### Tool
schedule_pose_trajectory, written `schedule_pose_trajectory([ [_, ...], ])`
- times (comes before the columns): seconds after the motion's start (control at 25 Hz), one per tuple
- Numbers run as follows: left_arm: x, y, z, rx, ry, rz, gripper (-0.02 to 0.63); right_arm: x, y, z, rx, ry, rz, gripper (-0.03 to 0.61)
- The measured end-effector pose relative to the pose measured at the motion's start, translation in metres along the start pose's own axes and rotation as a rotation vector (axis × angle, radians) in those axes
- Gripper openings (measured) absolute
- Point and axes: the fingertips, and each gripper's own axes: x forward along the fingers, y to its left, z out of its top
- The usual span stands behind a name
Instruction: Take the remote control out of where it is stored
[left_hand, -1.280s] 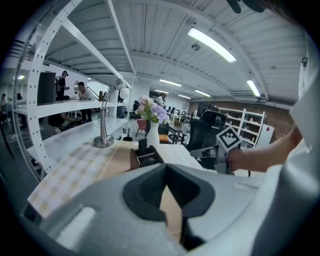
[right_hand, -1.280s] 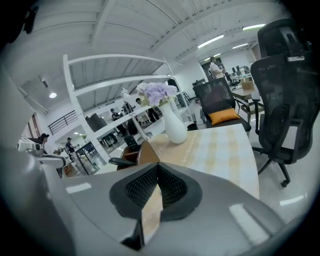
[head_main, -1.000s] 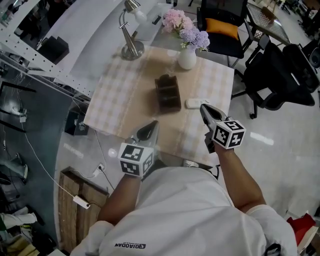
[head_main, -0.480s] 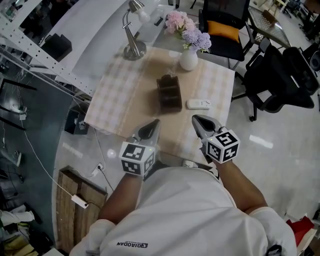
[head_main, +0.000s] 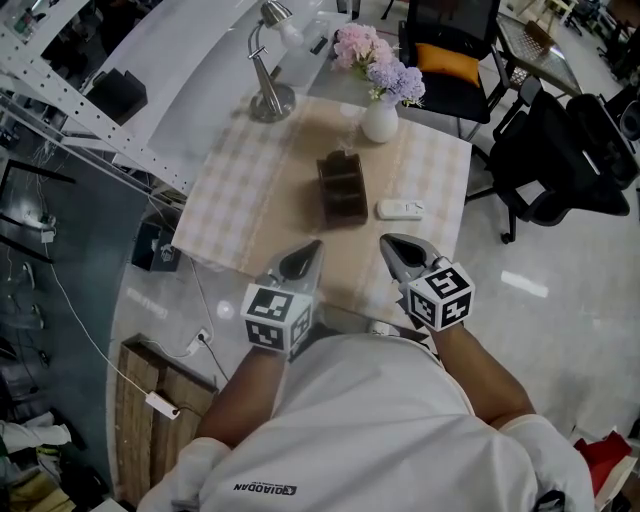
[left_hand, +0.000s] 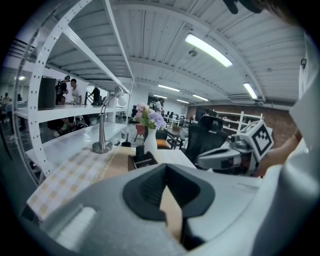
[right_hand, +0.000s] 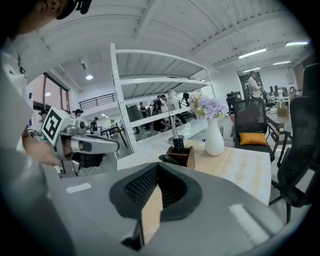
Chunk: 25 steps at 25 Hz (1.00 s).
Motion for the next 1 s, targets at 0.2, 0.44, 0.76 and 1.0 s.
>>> schedule_pose_trajectory([
  [0.2,0.001,0.002,0.002,0.009,0.004,-0.007,0.002,0.002,0.004,0.001,-0.025,0.004,0.000,0.003],
  [0.44,0.000,0.007,0.005,-0.004,-0.019,0.004,0.003,0.005,0.010,0.002,-0.066,0.008,0.004,0.003],
  [0.76,-0.001,0.013,0.003,-0.001,-0.010,0.011,0.003,0.012,0.014,0.003,-0.108,0.015,-0.003,0.003],
  [1.0,-0.001,0.018,0.000,0.046,0.016,0.011,0.003,0.024,0.016,0.003,-0.153,0.034,-0.009,0.005],
])
